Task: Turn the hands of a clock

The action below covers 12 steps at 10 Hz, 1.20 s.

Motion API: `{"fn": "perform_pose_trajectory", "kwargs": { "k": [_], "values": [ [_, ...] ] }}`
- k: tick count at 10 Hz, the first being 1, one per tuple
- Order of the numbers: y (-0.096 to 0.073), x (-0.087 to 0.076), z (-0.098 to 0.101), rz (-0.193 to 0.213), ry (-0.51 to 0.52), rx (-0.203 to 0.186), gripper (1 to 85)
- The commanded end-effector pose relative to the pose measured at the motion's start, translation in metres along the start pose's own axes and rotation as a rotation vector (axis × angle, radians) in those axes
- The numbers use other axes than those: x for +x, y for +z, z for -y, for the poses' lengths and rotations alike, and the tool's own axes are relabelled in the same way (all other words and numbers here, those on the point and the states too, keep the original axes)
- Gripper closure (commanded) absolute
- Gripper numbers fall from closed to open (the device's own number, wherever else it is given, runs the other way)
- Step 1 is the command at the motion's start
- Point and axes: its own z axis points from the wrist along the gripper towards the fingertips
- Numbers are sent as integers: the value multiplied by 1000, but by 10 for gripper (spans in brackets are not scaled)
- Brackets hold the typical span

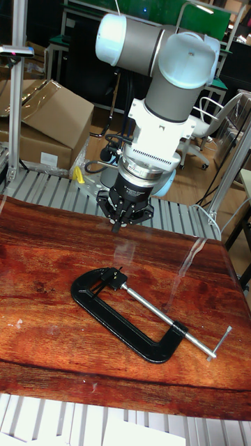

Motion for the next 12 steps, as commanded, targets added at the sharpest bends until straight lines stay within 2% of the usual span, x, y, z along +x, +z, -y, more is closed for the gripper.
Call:
{"fn": "perform_pose_trajectory", "kwargs": {
  "k": [1,3,6,7,9,10,12],
  "values": [
    [0,2,-4,-5,18,-21,847],
    [0,2,-9,2,35,-46,847],
    [0,0,-12,5,46,-56,847],
    [0,1,-10,3,42,-48,847],
    [1,1,2,5,24,-4,847],
    [0,-3,-9,19,3,-45,847],
    [0,-16,-11,68,-43,-52,847]
  ]
}}
